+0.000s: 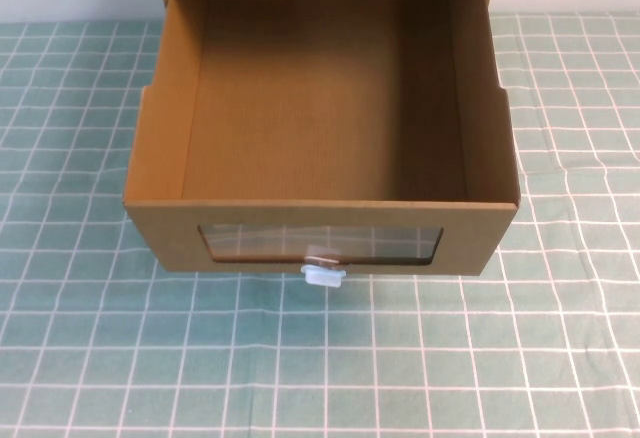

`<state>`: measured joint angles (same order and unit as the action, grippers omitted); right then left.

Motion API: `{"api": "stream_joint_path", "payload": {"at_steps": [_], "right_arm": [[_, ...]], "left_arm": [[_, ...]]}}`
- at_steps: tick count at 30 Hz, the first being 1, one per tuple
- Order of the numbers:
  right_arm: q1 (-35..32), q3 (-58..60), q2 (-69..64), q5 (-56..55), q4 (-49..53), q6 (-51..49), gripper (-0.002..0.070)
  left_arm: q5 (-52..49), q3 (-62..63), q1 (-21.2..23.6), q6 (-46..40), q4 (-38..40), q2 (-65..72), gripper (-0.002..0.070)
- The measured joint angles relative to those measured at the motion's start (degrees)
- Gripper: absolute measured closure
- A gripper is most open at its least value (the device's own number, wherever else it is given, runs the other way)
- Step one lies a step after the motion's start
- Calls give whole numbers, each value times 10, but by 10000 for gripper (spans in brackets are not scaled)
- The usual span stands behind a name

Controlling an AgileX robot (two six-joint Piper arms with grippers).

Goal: Open the shoe box
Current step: 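Pull the top drawer of the cardboard box fully open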

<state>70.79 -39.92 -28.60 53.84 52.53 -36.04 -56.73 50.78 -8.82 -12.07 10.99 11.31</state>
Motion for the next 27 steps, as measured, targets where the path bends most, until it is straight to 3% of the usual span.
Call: {"api": "stream_joint_path", "payload": {"at_steps": [18,22,27], "right_arm": [[0,0,0,-1,0,-1,690],[0,0,0,-2,0,-1,689],[0,0,0,-2,0,-1,689]], "left_arm": [[18,-31,0,0,-1,-2,680],[97,-99,0,0,-20,-8,680],[277,-234,0,-16,-81,-57,680]]}}
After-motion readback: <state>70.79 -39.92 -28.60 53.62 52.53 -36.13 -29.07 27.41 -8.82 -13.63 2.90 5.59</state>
